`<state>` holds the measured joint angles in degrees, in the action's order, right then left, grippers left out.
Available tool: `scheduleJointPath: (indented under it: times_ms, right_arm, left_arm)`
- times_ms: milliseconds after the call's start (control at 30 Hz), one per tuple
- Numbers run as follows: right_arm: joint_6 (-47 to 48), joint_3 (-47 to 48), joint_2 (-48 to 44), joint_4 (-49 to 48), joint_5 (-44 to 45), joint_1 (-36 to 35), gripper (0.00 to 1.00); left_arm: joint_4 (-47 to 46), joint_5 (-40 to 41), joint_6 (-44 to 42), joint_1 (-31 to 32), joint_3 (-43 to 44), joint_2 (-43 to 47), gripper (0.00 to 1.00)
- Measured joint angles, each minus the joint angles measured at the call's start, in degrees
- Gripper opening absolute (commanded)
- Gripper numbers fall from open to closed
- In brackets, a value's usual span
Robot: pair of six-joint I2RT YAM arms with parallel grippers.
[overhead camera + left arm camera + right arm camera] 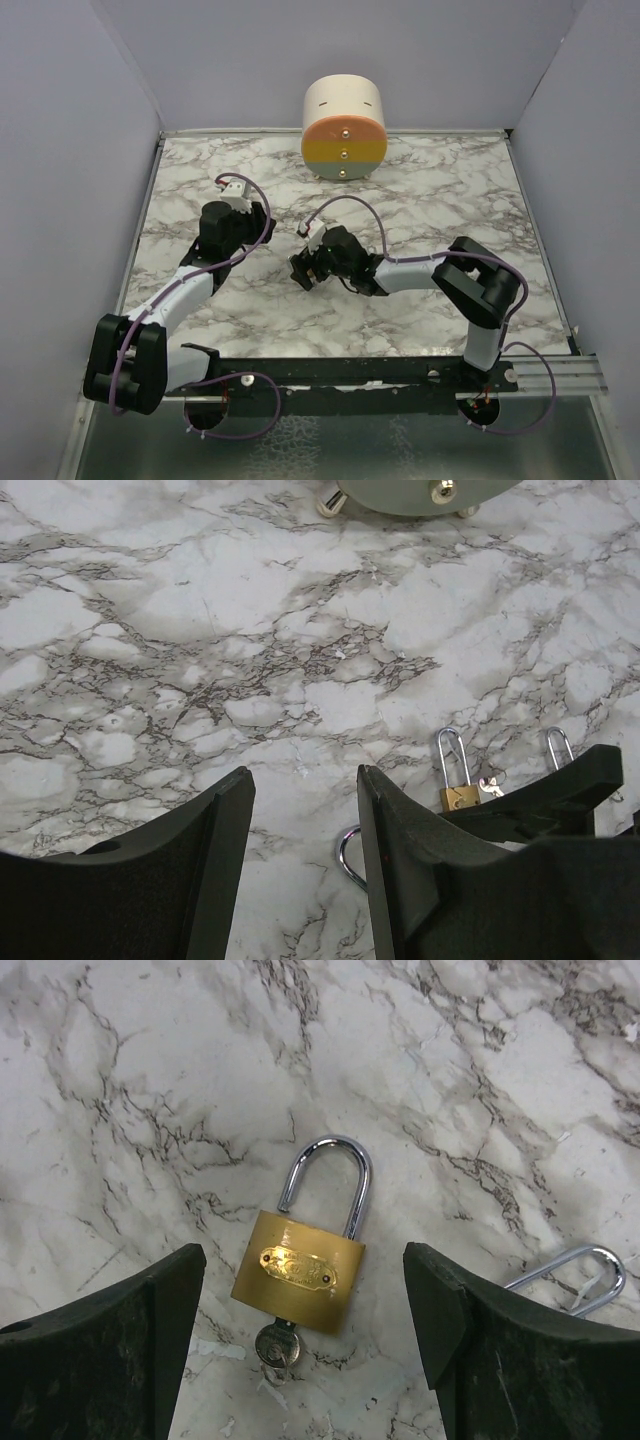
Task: Lock with the key
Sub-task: Move the lock to the center of the board.
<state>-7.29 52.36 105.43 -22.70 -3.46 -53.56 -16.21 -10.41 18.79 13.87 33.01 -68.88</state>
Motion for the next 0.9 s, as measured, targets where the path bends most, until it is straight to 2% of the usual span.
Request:
scheduleJointPath:
  times_ms: [267, 533, 833, 900]
  right_arm:
    - [-0.13, 0.04, 2.86, 0.85, 0.07, 0.0, 0.79]
    - [-0.59, 0.31, 3.48, 0.57, 0.22, 0.0, 0.7]
    - [-1.57, 0.55, 4.07, -0.17, -0.31, 0.0, 0.48]
    - [-1.86, 0.55, 4.07, -0.17, -0.42, 0.0, 0.36]
  left_arm:
    - [-0.04, 0.0, 0.17, -0.04, -0.02, 0.0, 0.49]
    - [-0.07, 0.0, 0.26, -0.04, -0.02, 0.0, 0.49]
    - [-0.09, 0.0, 0.46, -0.31, -0.02, 0.0, 0.49]
    - [-0.09, 0.0, 0.57, -0.31, -0.02, 0.0, 0.49]
